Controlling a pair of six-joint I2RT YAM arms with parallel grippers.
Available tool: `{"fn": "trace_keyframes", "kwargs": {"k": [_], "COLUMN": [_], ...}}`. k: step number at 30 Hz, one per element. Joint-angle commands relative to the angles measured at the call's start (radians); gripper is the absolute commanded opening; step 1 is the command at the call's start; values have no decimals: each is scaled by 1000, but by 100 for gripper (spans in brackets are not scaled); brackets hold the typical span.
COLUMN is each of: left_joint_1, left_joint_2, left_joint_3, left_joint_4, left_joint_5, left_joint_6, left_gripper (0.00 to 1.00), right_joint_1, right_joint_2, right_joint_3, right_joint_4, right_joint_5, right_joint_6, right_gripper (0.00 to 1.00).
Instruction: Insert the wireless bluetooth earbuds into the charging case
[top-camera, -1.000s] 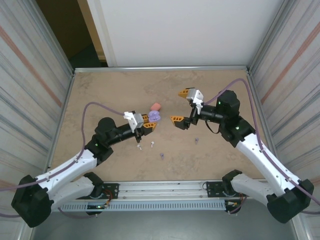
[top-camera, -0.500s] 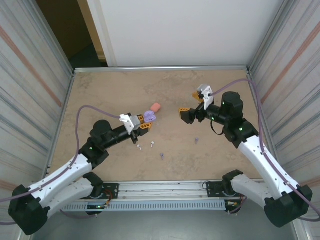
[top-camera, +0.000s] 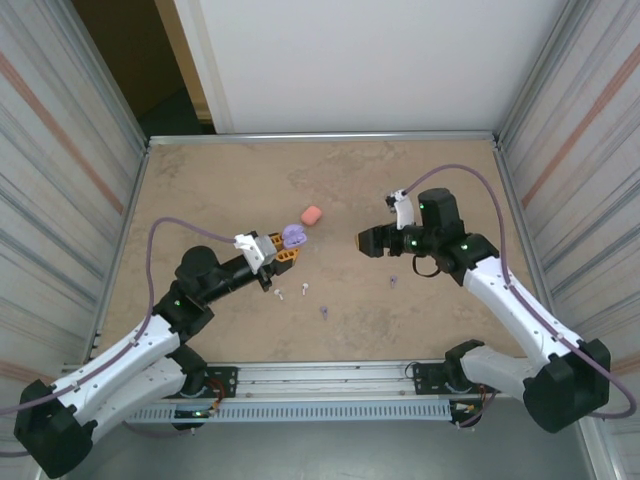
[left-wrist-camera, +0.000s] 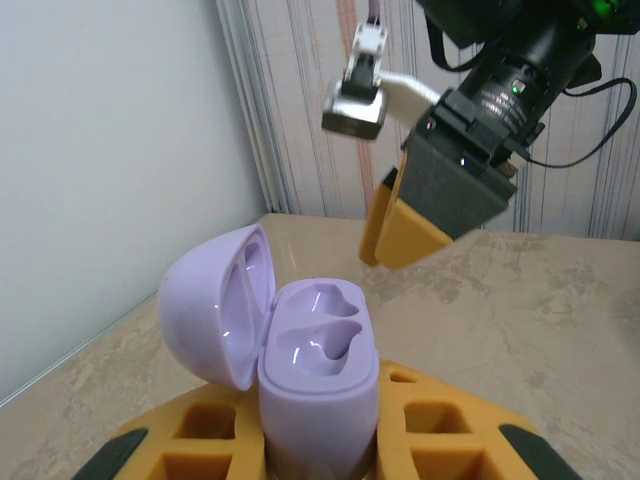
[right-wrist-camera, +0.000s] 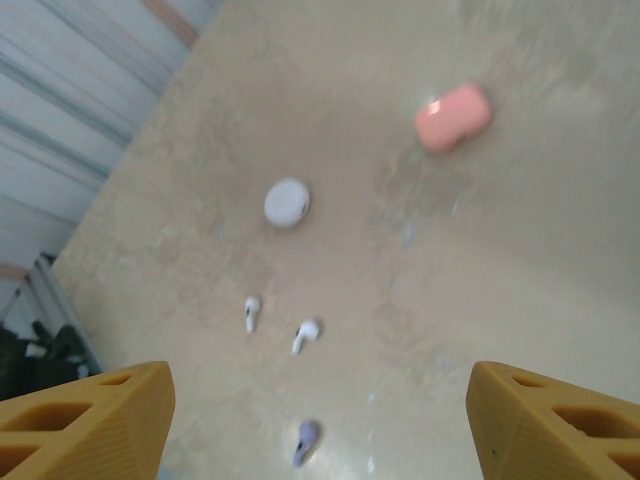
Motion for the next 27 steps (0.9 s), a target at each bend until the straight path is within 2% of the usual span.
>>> {"fn": "trace_keyframes", "kwargs": {"k": [1, 5, 11, 19, 27], "left_joint_1": [-5, -5, -5, -5, -6], "left_joint_2": [-13, -10, -10, -6, -7], "left_joint_3": [-6, -8, -12, -9, -9], "left_joint_4": [9, 15, 18, 18, 12], "left_joint_5": [-17, -17, -15, -17, -21], "left_joint_6": [23, 23, 20, 19, 22], "left_gripper": [0, 0, 0, 0, 0], "right_joint_1": [48, 125, 214, 296, 341], "right_joint_2": [34, 81, 214, 436, 570], "right_joint_3": [0, -20, -25, 55, 120], "right_joint_4": [-116, -119, -108, -161, -162], "right_joint_5": [-35, -14, -19, -26, -25], "right_joint_6": [93, 152, 221, 213, 206], "right_gripper": [73, 71, 60, 45, 42]}}
